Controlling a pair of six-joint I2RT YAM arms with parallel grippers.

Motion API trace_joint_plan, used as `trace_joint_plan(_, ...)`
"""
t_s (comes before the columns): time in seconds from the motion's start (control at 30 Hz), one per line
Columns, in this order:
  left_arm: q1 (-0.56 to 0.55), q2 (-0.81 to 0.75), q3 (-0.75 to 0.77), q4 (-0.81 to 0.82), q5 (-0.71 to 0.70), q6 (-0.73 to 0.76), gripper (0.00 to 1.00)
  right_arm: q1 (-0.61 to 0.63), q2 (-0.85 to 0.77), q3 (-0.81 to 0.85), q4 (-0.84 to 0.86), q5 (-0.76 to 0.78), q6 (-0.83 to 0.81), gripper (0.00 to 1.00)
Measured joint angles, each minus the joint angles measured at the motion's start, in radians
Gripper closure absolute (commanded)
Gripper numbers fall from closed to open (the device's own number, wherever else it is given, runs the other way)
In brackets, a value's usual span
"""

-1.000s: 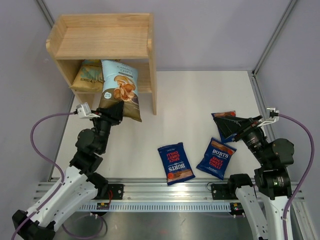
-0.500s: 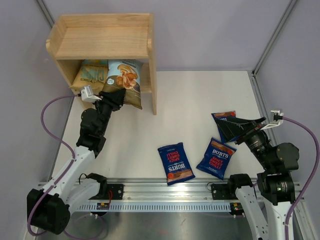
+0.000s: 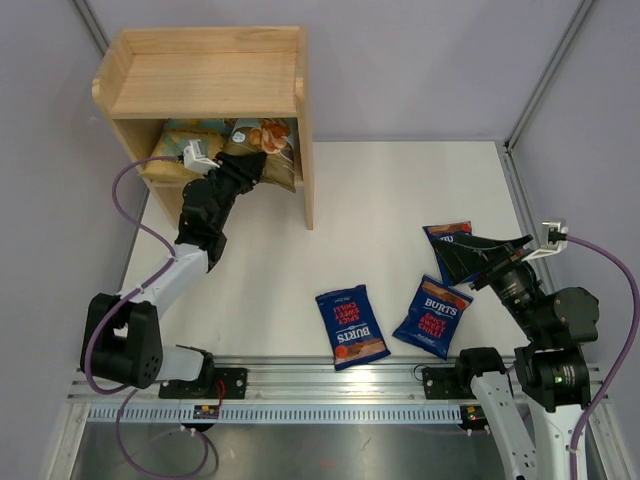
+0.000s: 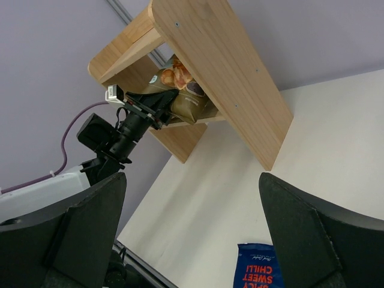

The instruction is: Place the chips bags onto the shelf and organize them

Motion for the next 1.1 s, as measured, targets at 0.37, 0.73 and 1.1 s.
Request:
trace_joint_plan(0.37,0.008,0.144,0.075,0.036,0.031,-0.047,0.8,0.0,0.018,-0.047,0.003,0.004,0.005,0.01)
trace_joint_plan(0.73,0.012,0.142,0.182,-0.198,0.078,-0.051,0.24,0.0,0.119,-0.066,-0.02,0.027,-0.004,0.0)
trace_joint_plan(1.1,0.012,0.04,0.328,-0.692,0.041,-0.011,0.01,0.0,0.208,-0.065,-0.078,0.026,-0.074,0.01)
